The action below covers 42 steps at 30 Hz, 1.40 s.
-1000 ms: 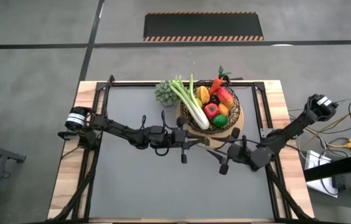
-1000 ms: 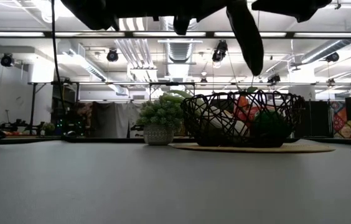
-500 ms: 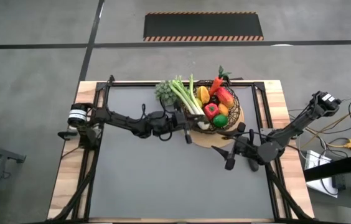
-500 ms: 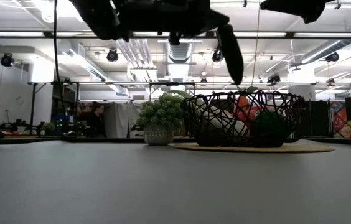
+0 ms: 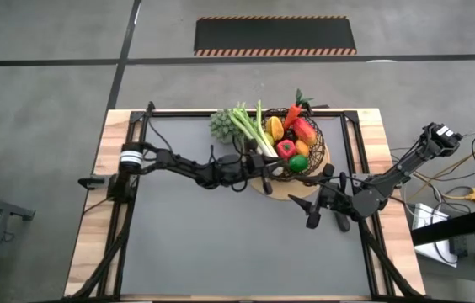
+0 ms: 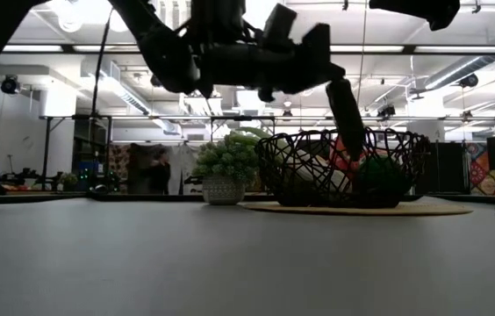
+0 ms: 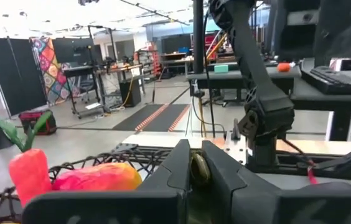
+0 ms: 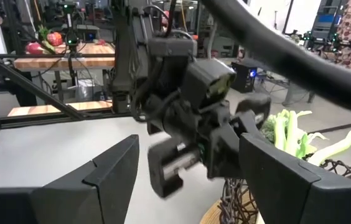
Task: Build produce basket
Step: Put the green chili pepper into the black wire basket, then put the purple eggplant into the black wire basket
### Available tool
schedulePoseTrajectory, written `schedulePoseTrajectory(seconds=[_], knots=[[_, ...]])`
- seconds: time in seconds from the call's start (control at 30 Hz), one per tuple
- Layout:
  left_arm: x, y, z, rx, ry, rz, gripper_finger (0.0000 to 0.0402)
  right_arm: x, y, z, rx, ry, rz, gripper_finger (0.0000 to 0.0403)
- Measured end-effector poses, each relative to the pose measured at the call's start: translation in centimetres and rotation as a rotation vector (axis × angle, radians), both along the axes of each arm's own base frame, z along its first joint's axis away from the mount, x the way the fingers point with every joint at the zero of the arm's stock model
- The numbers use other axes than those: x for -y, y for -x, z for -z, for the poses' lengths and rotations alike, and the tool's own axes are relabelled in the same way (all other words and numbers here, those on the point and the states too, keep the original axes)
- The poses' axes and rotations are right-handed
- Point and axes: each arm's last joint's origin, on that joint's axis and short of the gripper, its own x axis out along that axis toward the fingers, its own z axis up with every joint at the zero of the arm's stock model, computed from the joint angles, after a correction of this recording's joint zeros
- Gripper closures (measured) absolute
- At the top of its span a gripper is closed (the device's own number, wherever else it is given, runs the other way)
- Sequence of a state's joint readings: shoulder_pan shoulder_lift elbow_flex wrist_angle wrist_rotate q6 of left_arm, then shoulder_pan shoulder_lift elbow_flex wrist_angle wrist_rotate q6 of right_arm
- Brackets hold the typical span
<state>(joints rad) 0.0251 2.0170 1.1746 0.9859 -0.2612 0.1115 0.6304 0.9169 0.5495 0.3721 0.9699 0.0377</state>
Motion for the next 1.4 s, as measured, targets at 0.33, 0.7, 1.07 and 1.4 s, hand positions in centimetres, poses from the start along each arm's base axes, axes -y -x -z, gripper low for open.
schedulePoseTrajectory(seconds=[0.33,0.7,1.07,1.4], knots=[[-0.1,-0.7,1.6,-0.050,0.004,-0.015,0.0369,0.0,0.0,0.0,0.001,-0.006,0.000,0.0142],[-0.1,-0.6,2.0,-0.085,0.007,-0.018,0.0326,0.0,0.0,0.0,0.004,-0.015,0.001,0.0122],[0.1,-0.4,1.3,-0.078,0.005,-0.013,0.0255,0.0,0.0,0.0,0.013,-0.038,0.002,0.0104],[1.1,3.4,-3.9,-0.196,-0.022,0.018,0.0251,0.1,0.1,0.1,0.034,-0.135,0.008,0.0109]])
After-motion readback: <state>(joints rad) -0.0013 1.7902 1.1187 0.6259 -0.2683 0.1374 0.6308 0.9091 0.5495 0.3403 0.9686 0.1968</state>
